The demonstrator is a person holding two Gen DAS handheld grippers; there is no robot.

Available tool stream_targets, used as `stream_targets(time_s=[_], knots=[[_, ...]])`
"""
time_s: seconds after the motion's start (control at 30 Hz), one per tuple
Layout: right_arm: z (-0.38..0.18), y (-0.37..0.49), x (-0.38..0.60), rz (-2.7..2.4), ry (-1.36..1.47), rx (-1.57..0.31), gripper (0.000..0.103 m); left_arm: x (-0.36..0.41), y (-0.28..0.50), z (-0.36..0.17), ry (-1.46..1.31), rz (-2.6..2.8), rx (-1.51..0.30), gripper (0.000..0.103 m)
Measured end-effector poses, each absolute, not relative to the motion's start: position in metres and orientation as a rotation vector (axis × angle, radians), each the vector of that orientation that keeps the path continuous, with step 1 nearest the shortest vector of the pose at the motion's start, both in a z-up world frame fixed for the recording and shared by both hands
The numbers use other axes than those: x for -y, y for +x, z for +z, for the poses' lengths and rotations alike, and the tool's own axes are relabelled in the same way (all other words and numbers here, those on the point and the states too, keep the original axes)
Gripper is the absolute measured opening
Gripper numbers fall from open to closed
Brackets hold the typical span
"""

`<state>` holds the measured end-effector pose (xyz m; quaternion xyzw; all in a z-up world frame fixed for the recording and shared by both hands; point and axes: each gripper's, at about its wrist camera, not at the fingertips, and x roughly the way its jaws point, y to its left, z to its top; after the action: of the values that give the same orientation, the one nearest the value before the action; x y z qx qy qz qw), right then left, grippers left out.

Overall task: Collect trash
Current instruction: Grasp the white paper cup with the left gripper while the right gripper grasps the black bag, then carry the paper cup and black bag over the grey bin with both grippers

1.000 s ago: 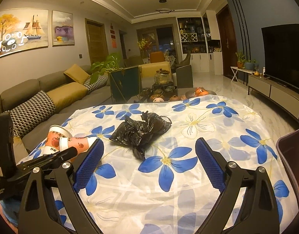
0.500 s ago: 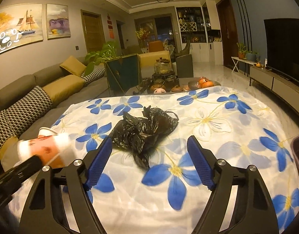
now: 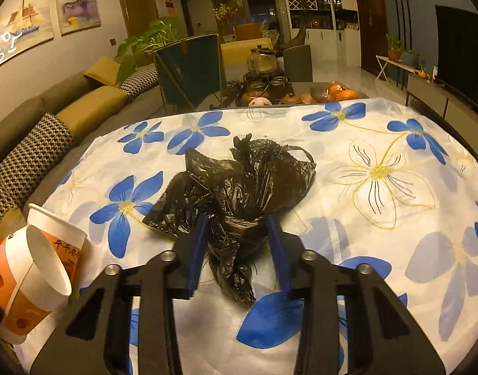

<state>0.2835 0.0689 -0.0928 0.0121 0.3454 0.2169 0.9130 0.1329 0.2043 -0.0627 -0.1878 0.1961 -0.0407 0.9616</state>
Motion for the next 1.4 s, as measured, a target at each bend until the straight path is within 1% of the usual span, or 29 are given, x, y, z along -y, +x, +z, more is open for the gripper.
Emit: stream_targets(time_s=[0.1, 0.2, 0.7, 1.4], knots=[[-0.087, 0.277, -0.062, 0.452, 0.038, -0.686, 0.029, -0.203, 0.133, -0.063, -0.381, -0.086, -0.4, 0.002], [-0.081, 0.267, -0.053, 0.451, 0.043, -0.655, 0.027, -0.201, 0.134, -0.063, -0.382, -0.088, -0.401, 0.002], [-0.049, 0.205, 0.014, 0.426, 0.106, -0.521, 0.026, -0.158, 0.141, -0.055, -0.338, -0.168, -0.417, 0.002], [-0.024, 0.152, 0.139, 0.207, 0.177, -0.376, 0.026, -0.024, 0.17, -0.058, -0.213, -0.449, -0.483, 0.002]])
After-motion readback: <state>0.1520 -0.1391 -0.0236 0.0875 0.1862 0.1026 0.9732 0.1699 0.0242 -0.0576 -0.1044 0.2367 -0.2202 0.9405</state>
